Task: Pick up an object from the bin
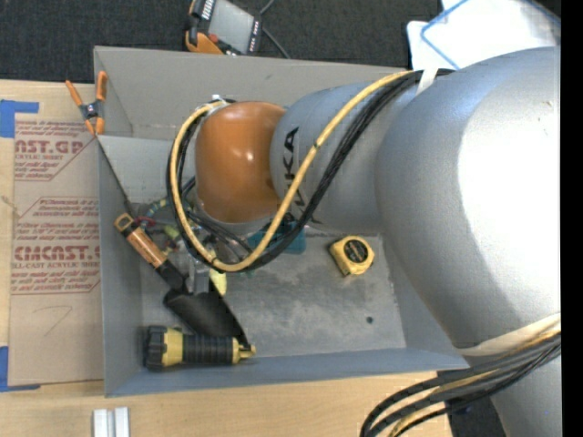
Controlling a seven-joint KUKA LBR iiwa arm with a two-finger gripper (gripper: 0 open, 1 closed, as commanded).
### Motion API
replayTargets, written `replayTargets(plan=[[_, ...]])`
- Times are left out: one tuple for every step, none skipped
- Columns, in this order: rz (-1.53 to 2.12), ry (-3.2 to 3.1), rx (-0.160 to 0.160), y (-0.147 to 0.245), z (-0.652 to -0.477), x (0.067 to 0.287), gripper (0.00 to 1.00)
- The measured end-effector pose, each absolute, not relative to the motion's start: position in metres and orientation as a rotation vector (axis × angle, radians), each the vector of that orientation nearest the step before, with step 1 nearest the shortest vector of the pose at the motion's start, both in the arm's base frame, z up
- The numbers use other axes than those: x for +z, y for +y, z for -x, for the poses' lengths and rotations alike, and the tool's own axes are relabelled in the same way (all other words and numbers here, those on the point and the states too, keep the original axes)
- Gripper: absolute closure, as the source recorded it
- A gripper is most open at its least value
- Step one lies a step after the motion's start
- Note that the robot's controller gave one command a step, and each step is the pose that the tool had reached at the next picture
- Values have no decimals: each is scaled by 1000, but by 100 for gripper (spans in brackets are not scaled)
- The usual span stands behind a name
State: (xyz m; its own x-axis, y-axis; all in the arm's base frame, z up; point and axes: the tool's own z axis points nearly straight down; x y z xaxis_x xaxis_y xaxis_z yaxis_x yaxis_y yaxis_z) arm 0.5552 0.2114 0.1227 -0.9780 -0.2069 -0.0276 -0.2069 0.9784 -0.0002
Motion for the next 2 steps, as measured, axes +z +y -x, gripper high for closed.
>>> replayTargets(plan=[[823, 2959, -15, 177, -515, 80, 100], [865, 2975, -18, 184, -535, 77, 100]])
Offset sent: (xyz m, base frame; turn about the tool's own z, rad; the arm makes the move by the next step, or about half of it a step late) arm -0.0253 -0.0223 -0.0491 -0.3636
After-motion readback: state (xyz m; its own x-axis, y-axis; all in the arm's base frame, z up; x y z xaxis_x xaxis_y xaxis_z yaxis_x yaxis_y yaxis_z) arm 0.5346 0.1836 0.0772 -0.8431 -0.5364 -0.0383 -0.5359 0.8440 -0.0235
